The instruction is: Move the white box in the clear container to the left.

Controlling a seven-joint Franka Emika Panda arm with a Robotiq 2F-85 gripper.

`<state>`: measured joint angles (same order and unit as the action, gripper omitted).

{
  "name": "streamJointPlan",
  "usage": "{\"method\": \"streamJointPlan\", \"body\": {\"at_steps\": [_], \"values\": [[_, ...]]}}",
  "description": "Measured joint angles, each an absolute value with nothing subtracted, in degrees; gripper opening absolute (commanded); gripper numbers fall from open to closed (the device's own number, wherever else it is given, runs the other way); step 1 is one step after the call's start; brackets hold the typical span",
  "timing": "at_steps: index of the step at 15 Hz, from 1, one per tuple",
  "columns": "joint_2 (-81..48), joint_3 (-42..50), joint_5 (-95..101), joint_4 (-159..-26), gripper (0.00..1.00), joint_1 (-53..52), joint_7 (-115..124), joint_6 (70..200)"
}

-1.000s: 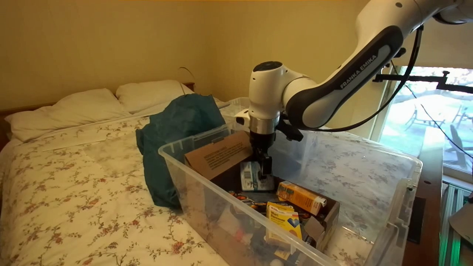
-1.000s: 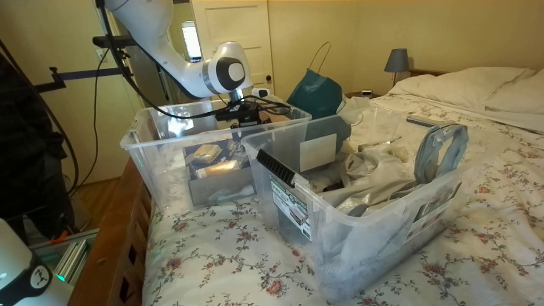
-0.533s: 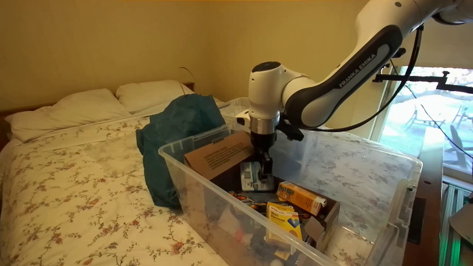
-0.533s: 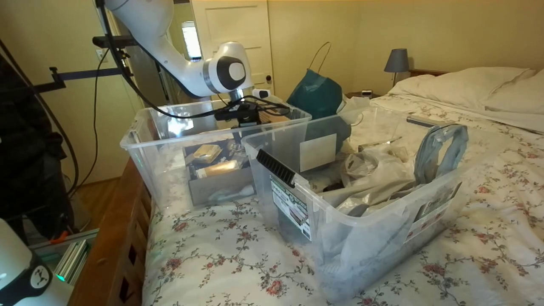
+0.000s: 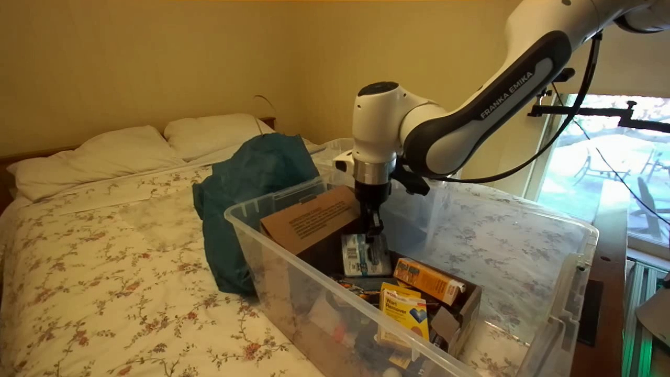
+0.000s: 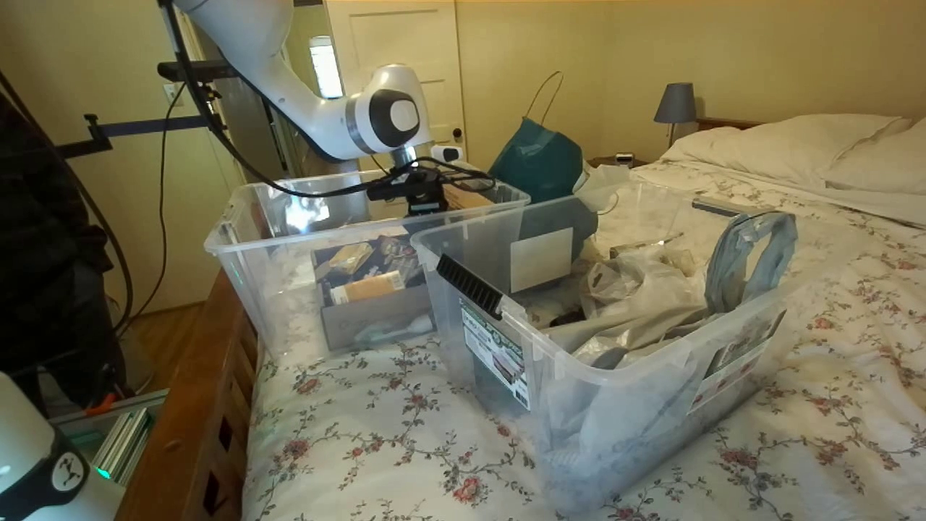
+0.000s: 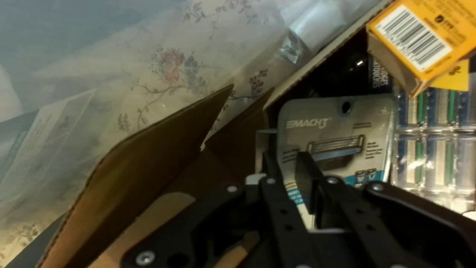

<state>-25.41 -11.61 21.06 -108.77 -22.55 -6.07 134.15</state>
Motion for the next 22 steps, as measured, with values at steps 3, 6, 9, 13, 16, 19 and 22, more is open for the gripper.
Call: {"method": "streamJointPlan", "body": {"at_steps": [3, 6, 9, 13, 16, 19, 22], "values": [[-22.87, -12.09, 19.25, -109.96, 0.00, -21.81, -5.89, 134.20], [-19.84, -12.71, 16.52, -112.00, 0.00, -20.85, -5.89, 134.30], [-17.55, -13.49, 14.00, -114.02, 0.27, -20.03, -5.93, 134.95], [-17.66, -14.24, 12.18, -115.91, 0.44, -19.27, -6.50, 140.45], [-19.22, -13.81, 12.60, -116.82, 0.64, -18.98, -6.50, 144.73], [-20.68, -12.79, 12.84, -116.85, 0.84, -18.95, -6.47, 145.50], [-21.55, -12.22, 12.79, -116.86, 1.00, -18.72, -6.47, 144.93]]}}
